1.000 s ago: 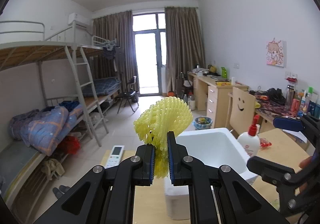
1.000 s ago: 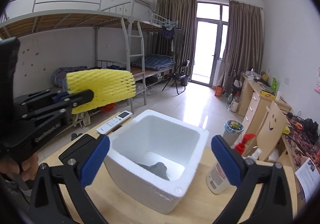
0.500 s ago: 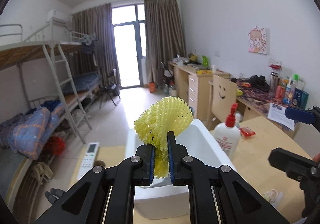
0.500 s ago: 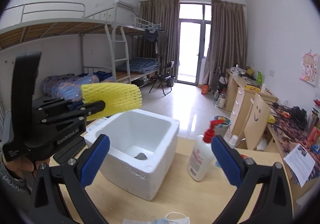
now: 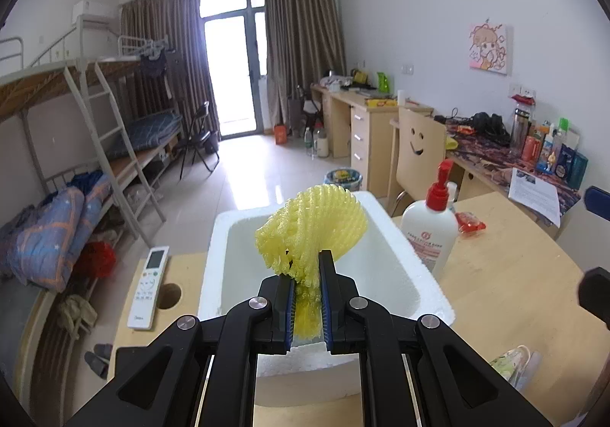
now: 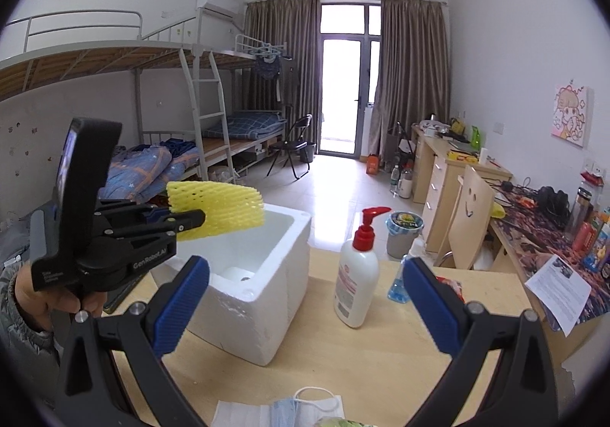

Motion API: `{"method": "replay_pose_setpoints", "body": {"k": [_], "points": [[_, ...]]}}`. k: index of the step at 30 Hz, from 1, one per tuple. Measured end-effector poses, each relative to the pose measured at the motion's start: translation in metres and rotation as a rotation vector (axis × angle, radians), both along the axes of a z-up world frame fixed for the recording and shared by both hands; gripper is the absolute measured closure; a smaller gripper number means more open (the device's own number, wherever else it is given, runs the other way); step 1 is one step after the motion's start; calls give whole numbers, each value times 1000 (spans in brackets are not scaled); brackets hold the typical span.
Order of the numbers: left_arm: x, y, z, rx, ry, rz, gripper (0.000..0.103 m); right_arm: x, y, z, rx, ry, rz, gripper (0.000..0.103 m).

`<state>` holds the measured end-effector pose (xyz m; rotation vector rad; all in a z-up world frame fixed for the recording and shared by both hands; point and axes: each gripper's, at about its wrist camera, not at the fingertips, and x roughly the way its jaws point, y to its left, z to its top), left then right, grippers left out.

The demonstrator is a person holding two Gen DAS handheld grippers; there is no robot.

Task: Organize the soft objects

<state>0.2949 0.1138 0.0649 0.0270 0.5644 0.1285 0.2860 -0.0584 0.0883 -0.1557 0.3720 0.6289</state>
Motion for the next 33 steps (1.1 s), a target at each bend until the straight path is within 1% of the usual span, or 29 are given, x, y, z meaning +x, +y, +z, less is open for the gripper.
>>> {"method": "replay_pose_setpoints", "body": {"k": [2,4,5,7,8,9,10,11,12,14,15,17,21,24,28,33], "points": [[2,1,-1,-7,13,-2,91,-1,-3,-2,1,4,-3,1],[4,-1,-2,6,20,-3,91,-1,-4,-2,2,5,-9,1],[5,-2,-2,8,21,-6,90,-1,-6,-3,3,6,-11,1],[7,-1,-2,11,29,-2,85,-2,-8,-3,8,7,-16,1],[7,0,-1,10,26,-1,75,-2,-10,-3,9,9,-19,1],[6,1,0,8,17,-3,59,-3,-11,-3,10,9,-22,1],[5,1,0,9,8,-2,51,-4,-12,-3,12,8,-25,1],[3,1,2,8,-9,-4,36,-4,-11,-2,13,8,-28,0],[1,0,4,10,-29,-7,24,-4,-12,-2,14,9,-29,0],[-5,0,9,9,-71,-4,15,-5,-13,-1,15,7,-33,0],[-6,0,10,5,-79,-3,9,-5,-13,-1,16,6,-34,0],[-8,0,12,0,-84,3,3,-5,-14,-1,15,4,-37,0],[-12,-1,15,14,-102,13,3,-7,-14,-1,18,4,-34,0],[-17,-1,17,3,-111,16,3,-7,-16,-1,24,3,-31,0],[-30,0,24,-5,-141,31,3,-11,-17,1,29,-1,-28,0],[-50,-5,33,19,-174,46,3,-21,-20,4,31,-8,-23,0]]}}
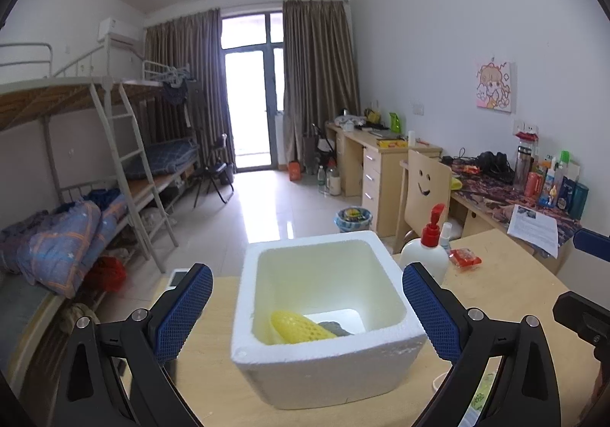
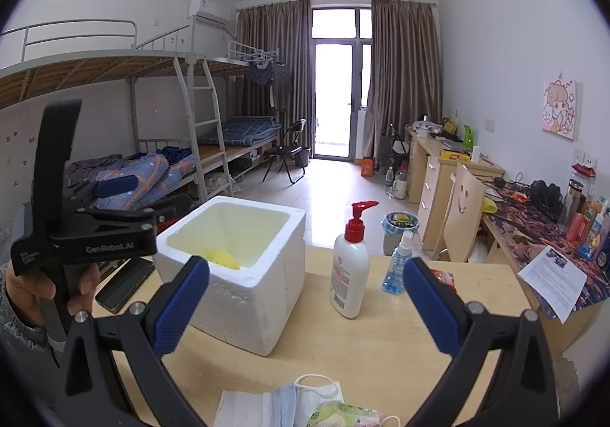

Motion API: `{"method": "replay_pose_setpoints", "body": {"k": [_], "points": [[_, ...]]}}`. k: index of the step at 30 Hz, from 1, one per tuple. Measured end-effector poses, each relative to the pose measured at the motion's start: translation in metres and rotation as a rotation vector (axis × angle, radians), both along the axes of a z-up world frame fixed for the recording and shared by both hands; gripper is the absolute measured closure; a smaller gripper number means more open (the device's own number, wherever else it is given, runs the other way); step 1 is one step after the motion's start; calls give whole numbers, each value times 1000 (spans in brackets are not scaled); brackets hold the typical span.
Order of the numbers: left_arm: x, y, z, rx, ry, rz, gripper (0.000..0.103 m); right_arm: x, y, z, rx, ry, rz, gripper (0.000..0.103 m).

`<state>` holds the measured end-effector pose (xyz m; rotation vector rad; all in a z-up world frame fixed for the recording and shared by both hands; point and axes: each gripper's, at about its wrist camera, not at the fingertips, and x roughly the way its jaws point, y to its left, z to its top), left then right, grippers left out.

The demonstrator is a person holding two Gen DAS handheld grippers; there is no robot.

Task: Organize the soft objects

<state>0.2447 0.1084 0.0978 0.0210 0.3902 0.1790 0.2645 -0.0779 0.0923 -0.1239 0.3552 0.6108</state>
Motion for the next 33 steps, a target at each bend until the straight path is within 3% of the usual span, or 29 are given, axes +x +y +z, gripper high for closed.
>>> {"method": "replay_pose_setpoints", "body": {"k": [16,25,33], "points": [[-91,-23,25,38,-108,10,1,-57,-21,13,29,-63,31,0],[-126,-31,28,46,-141,43,1,-88,-31,16,38,-93,57,0],[-159,-39,19,4,-173,61,1,-116,-43,12,49,-122,68,0]]}}
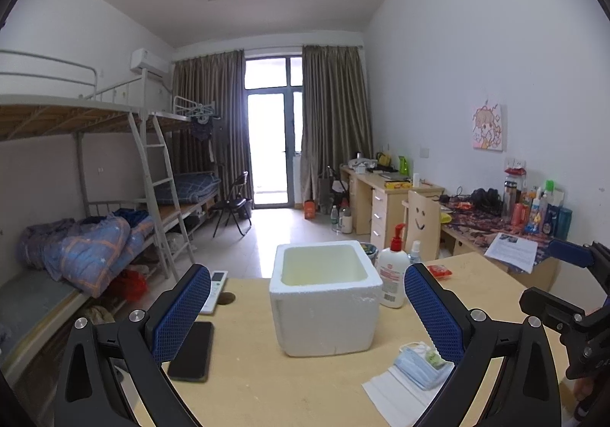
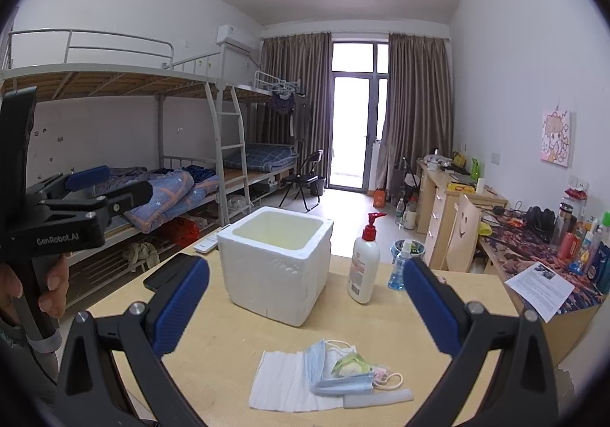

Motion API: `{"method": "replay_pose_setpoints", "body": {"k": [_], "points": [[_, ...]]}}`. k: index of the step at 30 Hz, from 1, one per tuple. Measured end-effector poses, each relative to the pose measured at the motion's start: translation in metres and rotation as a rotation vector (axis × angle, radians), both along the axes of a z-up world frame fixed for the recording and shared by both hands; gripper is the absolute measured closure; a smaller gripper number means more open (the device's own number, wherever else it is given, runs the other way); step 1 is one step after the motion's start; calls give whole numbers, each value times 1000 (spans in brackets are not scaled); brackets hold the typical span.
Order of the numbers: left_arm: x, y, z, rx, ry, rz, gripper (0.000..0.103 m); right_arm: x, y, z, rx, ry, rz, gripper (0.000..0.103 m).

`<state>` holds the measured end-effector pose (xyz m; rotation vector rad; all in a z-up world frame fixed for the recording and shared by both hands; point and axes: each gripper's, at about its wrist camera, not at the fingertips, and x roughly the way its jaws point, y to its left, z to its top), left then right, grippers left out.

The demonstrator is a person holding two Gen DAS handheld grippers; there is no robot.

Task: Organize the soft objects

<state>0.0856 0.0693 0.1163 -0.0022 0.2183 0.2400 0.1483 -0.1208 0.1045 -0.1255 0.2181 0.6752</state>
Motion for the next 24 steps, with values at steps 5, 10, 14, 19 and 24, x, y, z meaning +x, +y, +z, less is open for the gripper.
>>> {"method": "replay_pose_setpoints", "body": {"k": [5,10,14,19,24], "points": [[-24,-6,-11,-29,-19,-8,1,-19,-10,-4,8,-32,-16,0],[-51,-16,-21,-34,-57,6,1,-39,-21,-12,38,-47,-9,0],[-67,-25,-30,-27,-92,4,1,-53,-25,-25,35,-54,-19,0],[-78,-31,-39,-3,-132,10,1,-66,-28,-30,41,-90,-29,0],[-80,-31,-51,5,-162,34,1,-70,-30,-37,75,-98,-26,0]]}}
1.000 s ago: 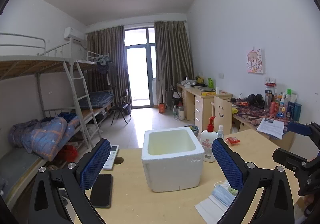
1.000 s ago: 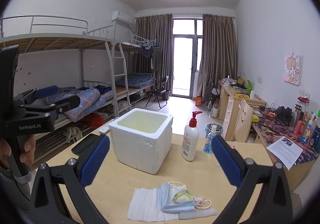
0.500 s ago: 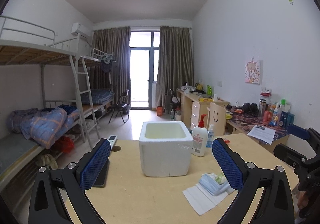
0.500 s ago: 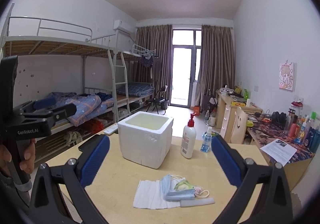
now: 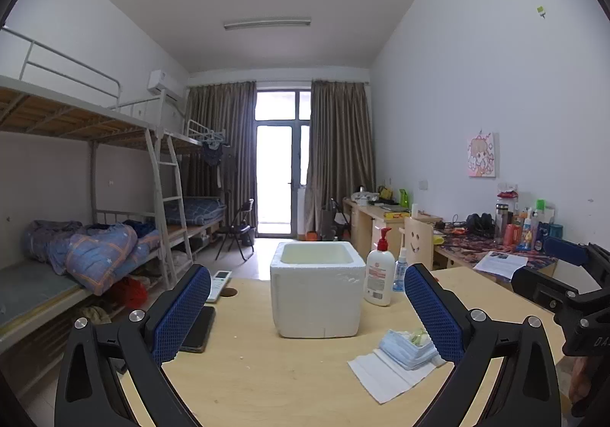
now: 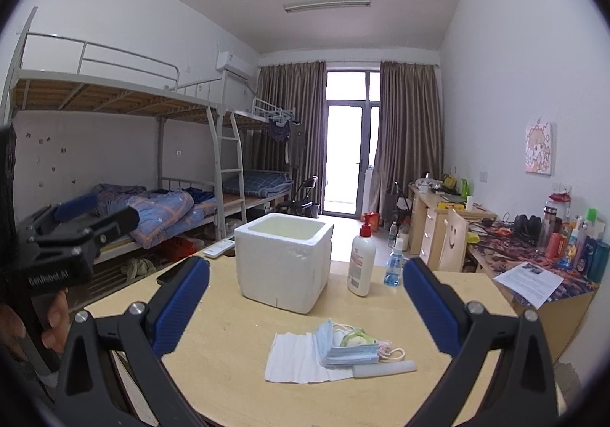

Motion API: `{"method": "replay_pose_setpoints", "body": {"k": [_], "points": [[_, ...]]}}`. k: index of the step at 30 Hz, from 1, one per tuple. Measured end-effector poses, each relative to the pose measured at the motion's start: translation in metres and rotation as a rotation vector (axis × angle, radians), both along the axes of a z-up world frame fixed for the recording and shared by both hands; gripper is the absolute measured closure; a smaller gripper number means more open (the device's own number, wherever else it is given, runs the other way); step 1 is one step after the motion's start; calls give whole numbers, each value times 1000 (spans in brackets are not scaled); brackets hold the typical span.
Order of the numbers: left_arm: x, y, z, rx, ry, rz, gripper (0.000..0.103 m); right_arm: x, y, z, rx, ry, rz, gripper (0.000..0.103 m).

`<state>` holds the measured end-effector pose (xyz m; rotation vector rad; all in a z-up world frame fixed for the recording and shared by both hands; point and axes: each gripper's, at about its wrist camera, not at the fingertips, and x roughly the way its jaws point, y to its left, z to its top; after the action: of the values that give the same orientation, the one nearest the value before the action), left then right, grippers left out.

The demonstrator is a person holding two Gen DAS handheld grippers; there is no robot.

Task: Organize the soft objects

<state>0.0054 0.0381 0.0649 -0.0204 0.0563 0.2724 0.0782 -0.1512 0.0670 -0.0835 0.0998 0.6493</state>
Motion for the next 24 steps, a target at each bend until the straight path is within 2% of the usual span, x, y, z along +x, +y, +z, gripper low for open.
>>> {"method": "replay_pose_setpoints", "body": {"k": [8,15,19,24], "points": [[7,2,-24,-48,3,-42,1,6,0,-22,-18,18,-30,0],[17,-7,-50,-7,5,-25,1,18,-12,-43,14,89,-30,0],[25,-9,-59,-28,25,-43,1,25,-15,-53,15,125,-41,0],[26,-12,-67,-5,28,-50,1,27,-18,-61,4,134,-40,0]]}}
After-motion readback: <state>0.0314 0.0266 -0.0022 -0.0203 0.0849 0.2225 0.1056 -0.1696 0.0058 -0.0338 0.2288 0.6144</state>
